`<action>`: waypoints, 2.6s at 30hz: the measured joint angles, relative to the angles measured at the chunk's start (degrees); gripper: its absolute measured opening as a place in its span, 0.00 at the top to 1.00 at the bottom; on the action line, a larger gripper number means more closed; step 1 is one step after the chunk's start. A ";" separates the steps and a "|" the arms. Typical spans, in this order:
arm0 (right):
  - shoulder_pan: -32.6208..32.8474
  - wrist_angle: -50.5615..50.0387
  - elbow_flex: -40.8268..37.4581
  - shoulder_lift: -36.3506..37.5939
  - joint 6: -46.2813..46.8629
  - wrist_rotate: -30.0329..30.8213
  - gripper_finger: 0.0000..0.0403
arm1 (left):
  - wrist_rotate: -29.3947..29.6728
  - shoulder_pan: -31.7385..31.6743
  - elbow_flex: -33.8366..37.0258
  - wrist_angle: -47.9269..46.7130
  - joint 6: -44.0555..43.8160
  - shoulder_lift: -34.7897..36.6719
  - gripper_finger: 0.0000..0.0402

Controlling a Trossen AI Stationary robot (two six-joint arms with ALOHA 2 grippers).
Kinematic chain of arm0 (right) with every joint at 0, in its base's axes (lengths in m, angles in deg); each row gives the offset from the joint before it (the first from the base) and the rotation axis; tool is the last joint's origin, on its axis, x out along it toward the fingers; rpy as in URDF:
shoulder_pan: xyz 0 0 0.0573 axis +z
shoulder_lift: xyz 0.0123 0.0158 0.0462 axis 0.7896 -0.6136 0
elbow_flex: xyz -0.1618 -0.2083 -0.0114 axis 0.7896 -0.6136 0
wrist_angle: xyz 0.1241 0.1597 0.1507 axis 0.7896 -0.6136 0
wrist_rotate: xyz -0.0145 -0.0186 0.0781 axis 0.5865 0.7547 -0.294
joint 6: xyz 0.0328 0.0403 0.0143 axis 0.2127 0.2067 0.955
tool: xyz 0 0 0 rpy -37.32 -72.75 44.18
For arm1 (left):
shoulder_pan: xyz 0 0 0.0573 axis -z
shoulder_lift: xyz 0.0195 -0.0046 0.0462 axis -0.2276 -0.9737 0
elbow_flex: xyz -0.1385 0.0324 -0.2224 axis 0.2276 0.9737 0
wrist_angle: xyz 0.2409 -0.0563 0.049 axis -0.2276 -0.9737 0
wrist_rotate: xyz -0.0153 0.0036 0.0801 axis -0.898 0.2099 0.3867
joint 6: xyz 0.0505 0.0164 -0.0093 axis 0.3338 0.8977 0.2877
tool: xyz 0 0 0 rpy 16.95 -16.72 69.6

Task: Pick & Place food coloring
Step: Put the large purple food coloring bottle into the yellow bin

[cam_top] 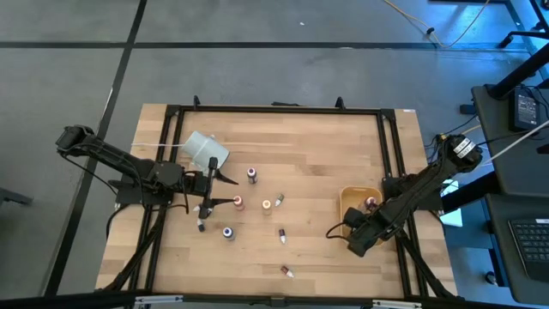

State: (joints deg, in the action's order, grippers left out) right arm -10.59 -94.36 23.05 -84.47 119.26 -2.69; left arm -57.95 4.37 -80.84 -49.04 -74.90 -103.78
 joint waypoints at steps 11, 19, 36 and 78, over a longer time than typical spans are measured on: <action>-2.29 -0.48 4.87 0.02 0.28 -4.48 0.60 | 0.00 -0.01 0.00 0.00 0.00 0.00 0.44; -4.91 -0.48 9.24 0.02 -3.08 -3.96 0.60 | 0.00 -0.01 0.00 -0.02 0.01 0.00 0.43; -16.83 5.41 20.85 0.02 -42.99 13.87 0.60 | 0.00 0.01 0.00 -0.02 0.02 0.00 0.43; -28.24 53.27 -6.14 9.89 -76.32 2.59 0.60 | -0.02 0.02 0.00 0.40 0.02 0.00 0.43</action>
State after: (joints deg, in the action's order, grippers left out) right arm -38.83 -41.10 16.91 -74.58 42.93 -0.09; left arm -57.97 4.38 -80.84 -48.64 -74.89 -103.78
